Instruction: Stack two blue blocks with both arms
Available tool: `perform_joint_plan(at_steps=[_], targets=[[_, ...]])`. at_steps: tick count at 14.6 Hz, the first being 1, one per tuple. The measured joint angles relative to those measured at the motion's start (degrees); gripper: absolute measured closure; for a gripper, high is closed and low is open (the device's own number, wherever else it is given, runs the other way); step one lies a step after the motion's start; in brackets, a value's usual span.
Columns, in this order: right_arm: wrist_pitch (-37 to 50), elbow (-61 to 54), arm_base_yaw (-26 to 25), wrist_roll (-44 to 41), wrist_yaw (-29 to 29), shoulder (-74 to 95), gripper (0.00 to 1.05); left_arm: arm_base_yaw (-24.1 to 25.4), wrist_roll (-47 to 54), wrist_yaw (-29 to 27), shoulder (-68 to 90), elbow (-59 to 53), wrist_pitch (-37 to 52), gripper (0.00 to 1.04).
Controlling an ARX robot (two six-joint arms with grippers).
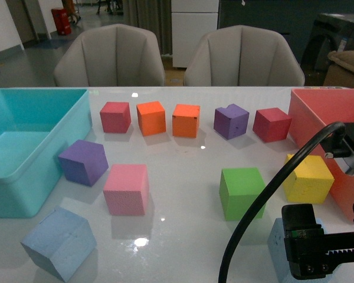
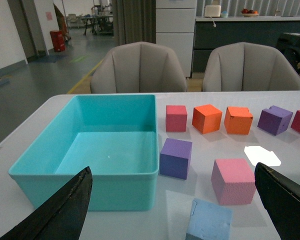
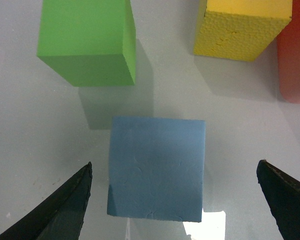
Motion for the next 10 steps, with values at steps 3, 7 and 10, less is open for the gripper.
perform_joint_plan(at_steps=[3, 7, 10], targets=[[1.4, 1.0, 0.0, 1.8, 0.9, 3.9, 0.06, 0.0, 0.0, 0.0, 0.0, 0.0, 0.0, 0.07], [4.3, 3.3, 1.6, 3.0, 0.9, 9.0, 0.06, 0.0, 0.0, 0.0, 0.0, 0.0, 0.0, 0.07], [6.0, 3.4, 1.5, 4.0, 0.4, 12.8, 0.06, 0.0, 0.0, 0.0, 0.0, 0.0, 0.0, 0.07]])
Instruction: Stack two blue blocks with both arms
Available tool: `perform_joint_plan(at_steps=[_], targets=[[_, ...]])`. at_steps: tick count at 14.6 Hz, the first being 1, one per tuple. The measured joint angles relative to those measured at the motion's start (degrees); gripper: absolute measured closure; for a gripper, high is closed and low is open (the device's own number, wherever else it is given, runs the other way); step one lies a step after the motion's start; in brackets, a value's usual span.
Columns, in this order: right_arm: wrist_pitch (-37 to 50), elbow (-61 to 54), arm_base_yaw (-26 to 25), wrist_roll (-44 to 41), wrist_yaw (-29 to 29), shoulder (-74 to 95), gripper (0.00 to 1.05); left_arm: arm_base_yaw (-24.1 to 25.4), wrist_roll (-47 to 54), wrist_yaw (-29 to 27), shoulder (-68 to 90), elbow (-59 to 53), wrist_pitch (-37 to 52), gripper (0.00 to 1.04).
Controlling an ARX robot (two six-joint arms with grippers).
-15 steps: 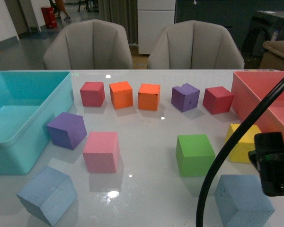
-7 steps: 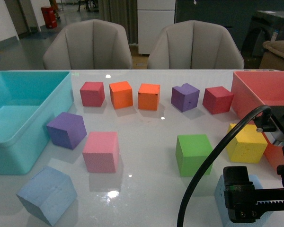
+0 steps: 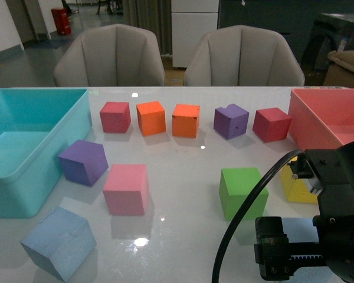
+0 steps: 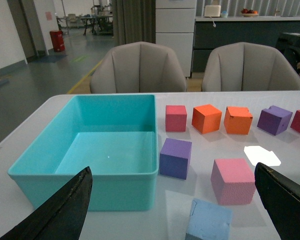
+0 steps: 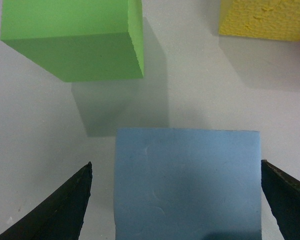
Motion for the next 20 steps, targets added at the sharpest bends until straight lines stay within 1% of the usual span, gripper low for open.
perform_joint_plan(at_steps=[1, 2, 3, 4, 5, 6, 7, 9, 10, 12, 16, 20], targets=[[0.8, -0.3, 0.0, 0.1, -0.2, 0.5, 0.06, 0.0, 0.0, 0.0, 0.0, 0.0, 0.0, 0.07], [1.8, -1.4, 0.0, 0.6, -0.4, 1.1, 0.09, 0.0, 0.0, 0.0, 0.0, 0.0, 0.0, 0.07], [1.9, -2.2, -0.1, 0.9, -0.5, 1.2, 0.21, 0.0, 0.0, 0.0, 0.0, 0.0, 0.0, 0.07], [2.1, -2.5, -0.1, 0.9, -0.5, 1.2, 0.30, 0.0, 0.0, 0.0, 0.0, 0.0, 0.0, 0.07], [0.9, -3.4, -0.1, 1.0, -0.7, -0.5, 0.50, 0.0, 0.0, 0.0, 0.0, 0.0, 0.0, 0.07], [-0.9, -3.8, -0.1, 1.0, -1.0, -2.9, 0.55, 0.0, 0.0, 0.0, 0.0, 0.0, 0.0, 0.07], [-2.7, -3.7, -0.1, 1.1, -1.2, -6.2, 0.58, 0.0, 0.0, 0.0, 0.0, 0.0, 0.0, 0.07], [-8.2, -1.3, 0.5, 1.4, -1.5, -13.9, 0.61, 0.0, 0.0, 0.0, 0.0, 0.0, 0.0, 0.07], [-10.4, 1.7, 1.6, 1.4, -1.4, -16.3, 0.62, 0.0, 0.0, 0.0, 0.0, 0.0, 0.0, 0.07], [-13.7, 9.6, 3.6, 1.4, -0.8, -15.7, 0.63, 0.0, 0.0, 0.0, 0.0, 0.0, 0.0, 0.07], [-17.3, 29.2, 5.7, 1.0, 1.8, -0.8, 0.63, 0.0, 0.0, 0.0, 0.0, 0.0, 0.0, 0.07], [-24.2, 48.0, 6.1, 1.1, 1.3, 15.6, 0.64, 0.0, 0.0, 0.0, 0.0, 0.0, 0.0, 0.07]])
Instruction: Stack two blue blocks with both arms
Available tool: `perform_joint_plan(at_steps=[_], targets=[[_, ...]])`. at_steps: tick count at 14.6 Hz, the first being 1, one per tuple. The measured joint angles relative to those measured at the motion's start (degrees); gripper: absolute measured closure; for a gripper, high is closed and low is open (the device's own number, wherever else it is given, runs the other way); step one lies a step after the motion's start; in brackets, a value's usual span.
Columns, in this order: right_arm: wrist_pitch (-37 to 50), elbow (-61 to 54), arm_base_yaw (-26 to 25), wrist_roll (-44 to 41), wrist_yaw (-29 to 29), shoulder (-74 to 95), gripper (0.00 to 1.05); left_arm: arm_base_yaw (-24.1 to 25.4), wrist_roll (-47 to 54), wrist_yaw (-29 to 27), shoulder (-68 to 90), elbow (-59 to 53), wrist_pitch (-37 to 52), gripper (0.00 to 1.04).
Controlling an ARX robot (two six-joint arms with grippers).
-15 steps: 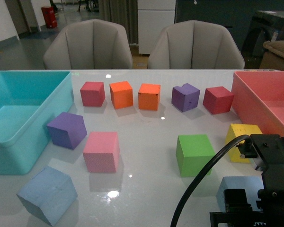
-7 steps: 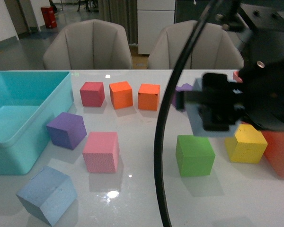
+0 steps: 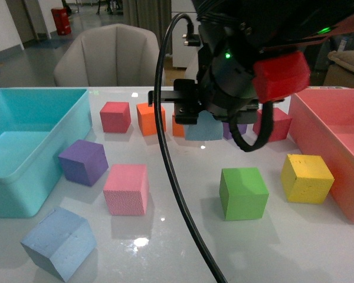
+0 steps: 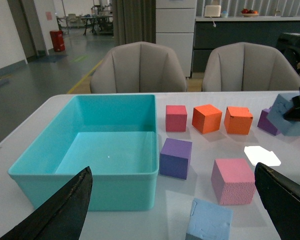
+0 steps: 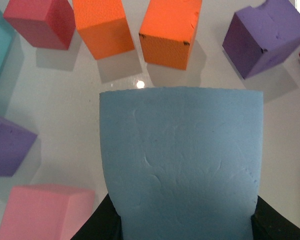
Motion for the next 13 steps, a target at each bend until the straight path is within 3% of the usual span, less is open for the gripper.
perform_joint_plan(at_steps=[4, 13], targets=[[-4.4, 14.0, 1.1, -1.0, 0.2, 11.3, 0.64, 0.0, 0.0, 0.0, 0.0, 0.0, 0.0, 0.07], [-14.4, 25.6, 1.5, 7.2, -0.9, 23.0, 0.64, 0.0, 0.0, 0.0, 0.0, 0.0, 0.0, 0.07]])
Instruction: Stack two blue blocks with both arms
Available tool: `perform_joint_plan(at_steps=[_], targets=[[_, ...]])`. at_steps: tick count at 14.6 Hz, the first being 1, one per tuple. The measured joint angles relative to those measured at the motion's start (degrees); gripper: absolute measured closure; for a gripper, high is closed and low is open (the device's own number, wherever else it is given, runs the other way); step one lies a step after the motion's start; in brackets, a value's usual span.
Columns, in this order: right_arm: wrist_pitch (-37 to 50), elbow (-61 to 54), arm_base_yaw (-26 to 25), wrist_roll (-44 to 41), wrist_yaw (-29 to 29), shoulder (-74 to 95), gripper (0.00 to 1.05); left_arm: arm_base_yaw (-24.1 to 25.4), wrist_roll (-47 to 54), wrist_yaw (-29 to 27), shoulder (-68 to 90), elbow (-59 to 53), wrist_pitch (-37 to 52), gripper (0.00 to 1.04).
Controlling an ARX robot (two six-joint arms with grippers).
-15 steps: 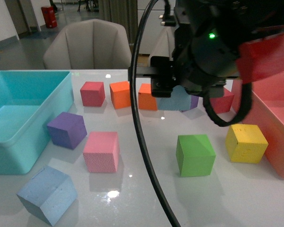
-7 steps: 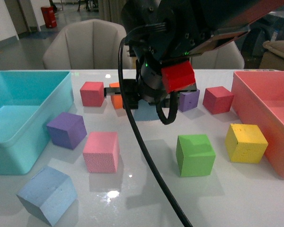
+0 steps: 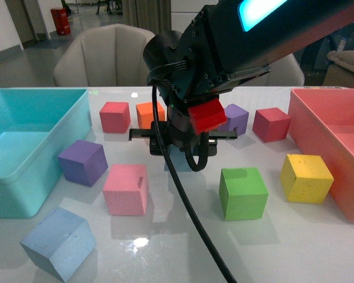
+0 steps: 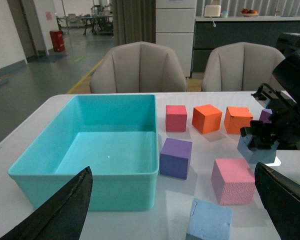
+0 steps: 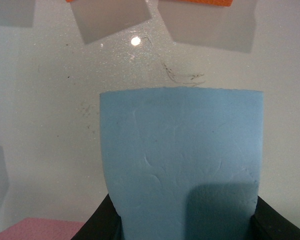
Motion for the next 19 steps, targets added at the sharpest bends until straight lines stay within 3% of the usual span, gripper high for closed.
perform_joint_plan(at_steps=[3, 4, 6, 8, 13, 17, 19], targets=[[-2.6, 4.3, -0.5, 1.6, 0.4, 2.4, 0.64, 0.0, 0.0, 0.0, 0.0, 0.0, 0.0, 0.07], [-3.4, 5.0, -0.6, 1.6, 0.7, 2.9, 0.58, 0.0, 0.0, 0.0, 0.0, 0.0, 0.0, 0.07], [-3.4, 5.0, -0.6, 1.6, 0.7, 3.6, 0.24, 0.0, 0.0, 0.0, 0.0, 0.0, 0.0, 0.07], [-1.7, 4.6, -0.6, 1.9, 0.2, 3.4, 0.05, 0.0, 0.0, 0.0, 0.0, 0.0, 0.0, 0.07], [6.6, -8.2, -3.2, 4.8, -1.9, -11.1, 0.06, 0.0, 0.0, 0.0, 0.0, 0.0, 0.0, 0.07], [25.2, -35.5, -5.6, 8.5, -4.7, -37.8, 0.06, 0.0, 0.0, 0.0, 0.0, 0.0, 0.0, 0.07], [29.2, -44.8, -6.2, 8.4, -4.5, -47.3, 0.06, 0.0, 0.0, 0.0, 0.0, 0.0, 0.0, 0.07]])
